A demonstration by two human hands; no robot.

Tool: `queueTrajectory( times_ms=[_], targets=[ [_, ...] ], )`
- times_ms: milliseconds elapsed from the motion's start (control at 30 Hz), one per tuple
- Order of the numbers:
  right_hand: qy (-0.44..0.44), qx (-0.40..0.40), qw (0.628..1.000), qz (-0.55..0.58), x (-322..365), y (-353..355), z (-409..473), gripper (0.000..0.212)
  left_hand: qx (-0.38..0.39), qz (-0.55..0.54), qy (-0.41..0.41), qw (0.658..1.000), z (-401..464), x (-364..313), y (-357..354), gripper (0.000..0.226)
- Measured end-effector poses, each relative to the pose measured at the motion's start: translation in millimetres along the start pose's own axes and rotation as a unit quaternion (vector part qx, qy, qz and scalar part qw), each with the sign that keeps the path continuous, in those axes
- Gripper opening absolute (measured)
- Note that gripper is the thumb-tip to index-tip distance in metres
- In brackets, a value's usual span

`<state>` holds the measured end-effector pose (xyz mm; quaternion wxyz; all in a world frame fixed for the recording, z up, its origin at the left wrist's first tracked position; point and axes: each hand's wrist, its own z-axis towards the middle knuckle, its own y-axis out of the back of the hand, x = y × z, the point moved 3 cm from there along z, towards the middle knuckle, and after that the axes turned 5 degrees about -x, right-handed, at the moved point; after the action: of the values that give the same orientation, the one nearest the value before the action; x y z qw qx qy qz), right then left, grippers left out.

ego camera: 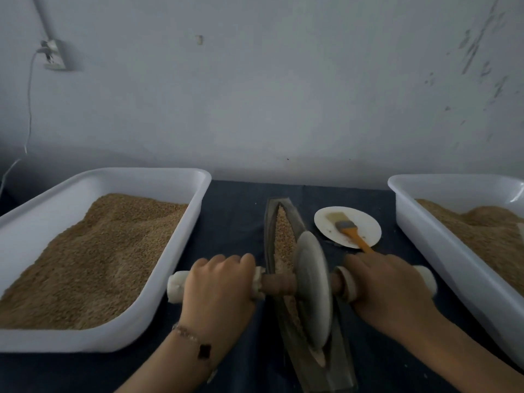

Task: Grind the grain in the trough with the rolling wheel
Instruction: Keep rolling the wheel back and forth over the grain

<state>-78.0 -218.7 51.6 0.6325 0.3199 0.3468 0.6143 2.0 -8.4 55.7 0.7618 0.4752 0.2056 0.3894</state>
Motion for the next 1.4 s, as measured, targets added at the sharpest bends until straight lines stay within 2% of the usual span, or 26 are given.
queueTrajectory(
  times_ms=[67, 133, 200, 300, 433, 533, 700, 833, 900, 1033, 1133, 1233, 1400],
  targets=[
    [0.014, 0.009, 1.0, 0.005, 2, 8, -10, 0.048, -0.039, -0.034, -0.035, 0.998, -8, -4, 12, 0.043],
    [0.02, 0.015, 1.0, 0.002, 1, 7, -11, 0.049, -0.025, -0.032, -0.03, 0.999, -8, -4, 9, 0.044],
    [0.013, 0.019, 1.0, -0.004, -2, 0, -5, 0.045, 0.017, -0.004, -0.011, 1.0, 0, -2, -1, 0.04],
    [-0.004, 0.001, 1.0, -0.019, -10, -24, 16, 0.037, 0.002, 0.049, 0.014, 0.999, 22, 5, -25, 0.029],
    [-0.011, 0.034, 0.998, -0.044, -21, -60, 61, 0.017, -0.003, 0.047, 0.056, 0.997, 59, 17, -49, 0.025],
    [-0.012, 0.017, 0.999, -0.041, -27, -75, 88, 0.012, -0.006, 0.05, 0.084, 0.995, 85, 24, -60, 0.022],
    [0.019, -0.018, 0.995, -0.092, -20, -72, 108, 0.015, 0.011, 0.012, 0.119, 0.993, 98, 37, -75, 0.023],
    [0.034, -0.043, 0.995, -0.081, -3, -49, 79, 0.026, 0.068, -0.037, 0.089, 0.993, 75, 38, -69, 0.027],
    [0.019, -0.027, 0.997, -0.065, -1, -38, 57, 0.028, 0.084, -0.016, 0.061, 0.994, 61, 29, -55, 0.027],
    [-0.023, 0.03, 0.999, -0.031, -1, -20, 22, 0.025, 0.07, 0.035, 0.024, 0.997, 23, 8, -22, 0.033],
    [0.013, -0.011, 1.0, -0.009, 6, 4, 5, 0.043, 0.08, 0.029, 0.02, 0.996, -1, 1, -8, 0.032],
    [0.047, -0.019, 0.998, -0.021, 9, 12, -1, 0.039, 0.087, 0.018, 0.031, 0.996, -7, -1, -7, 0.029],
    [0.053, -0.029, 0.998, -0.025, 3, -12, 22, 0.038, 0.065, 0.011, 0.057, 0.996, 15, 6, -33, 0.031]
  ],
)
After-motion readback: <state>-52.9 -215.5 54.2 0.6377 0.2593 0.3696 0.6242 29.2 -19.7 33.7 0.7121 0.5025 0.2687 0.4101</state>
